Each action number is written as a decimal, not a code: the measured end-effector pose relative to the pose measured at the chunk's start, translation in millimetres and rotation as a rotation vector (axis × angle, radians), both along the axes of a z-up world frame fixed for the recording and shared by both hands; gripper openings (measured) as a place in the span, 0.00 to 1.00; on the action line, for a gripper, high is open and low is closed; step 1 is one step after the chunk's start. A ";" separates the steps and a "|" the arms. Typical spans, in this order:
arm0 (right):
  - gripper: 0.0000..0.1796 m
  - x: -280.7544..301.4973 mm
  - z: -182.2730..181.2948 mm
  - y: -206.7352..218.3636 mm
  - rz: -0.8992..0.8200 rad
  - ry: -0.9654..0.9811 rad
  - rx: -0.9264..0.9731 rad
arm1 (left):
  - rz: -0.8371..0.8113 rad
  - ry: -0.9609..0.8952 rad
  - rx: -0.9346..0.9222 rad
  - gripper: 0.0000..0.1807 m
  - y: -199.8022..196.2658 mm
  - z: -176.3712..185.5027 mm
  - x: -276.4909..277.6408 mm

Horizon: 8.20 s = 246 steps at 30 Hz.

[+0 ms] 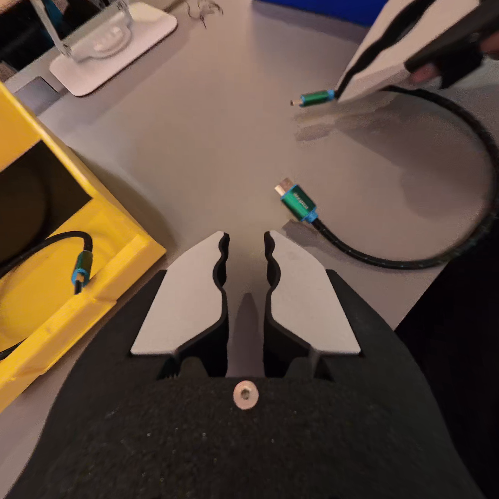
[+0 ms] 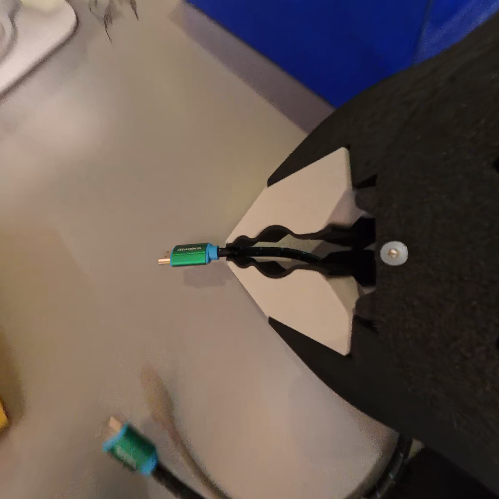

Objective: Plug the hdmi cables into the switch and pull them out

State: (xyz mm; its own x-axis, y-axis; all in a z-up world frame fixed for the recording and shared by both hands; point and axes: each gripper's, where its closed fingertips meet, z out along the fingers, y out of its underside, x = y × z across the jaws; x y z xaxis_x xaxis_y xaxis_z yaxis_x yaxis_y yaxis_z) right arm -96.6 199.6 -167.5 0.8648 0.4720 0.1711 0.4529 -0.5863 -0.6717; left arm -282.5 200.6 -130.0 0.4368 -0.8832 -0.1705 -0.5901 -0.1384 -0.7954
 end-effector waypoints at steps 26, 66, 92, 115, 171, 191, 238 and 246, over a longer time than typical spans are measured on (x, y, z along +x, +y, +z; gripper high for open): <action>0.16 -8.9 30.9 -33.3 -0.001 0.408 0.126 | 0.098 0.214 -0.043 0.07 116.8 0.7 -70.7; 0.15 47.9 57.9 -44.0 -0.062 0.416 0.319 | -0.098 -0.182 -0.163 0.27 91.0 104.9 -19.7; 0.15 25.5 30.8 -37.5 0.001 0.377 0.199 | 0.464 0.605 0.008 0.32 298.0 34.0 -148.5; 0.15 28.7 30.6 -35.5 -0.011 0.390 0.190 | 0.561 0.588 0.360 0.28 299.1 109.1 -141.2; 0.28 -47.4 186.1 9.2 0.082 1.864 0.011 | -0.287 -0.398 0.623 0.12 -25.4 152.5 134.2; 0.26 15.5 139.6 10.3 0.045 0.753 0.289 | -0.482 -0.304 1.054 0.11 -10.0 202.2 104.2; 0.04 50.7 153.3 -10.1 -0.032 -0.464 0.550 | -0.543 -0.067 0.562 0.12 -32.0 2.4 97.0; 0.04 55.8 148.5 -14.9 -0.039 -0.275 0.436 | -0.565 0.027 0.194 0.27 -62.2 -33.5 100.0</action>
State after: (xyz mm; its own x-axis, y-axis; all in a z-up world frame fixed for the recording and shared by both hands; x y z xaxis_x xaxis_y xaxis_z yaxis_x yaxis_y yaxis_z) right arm -40.8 184.7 -19.0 0.7758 0.2744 0.5682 0.6305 -0.2988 -0.7164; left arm -182.5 138.4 -163.5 -0.0985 -0.9292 -0.3562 -0.5500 0.3491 -0.7587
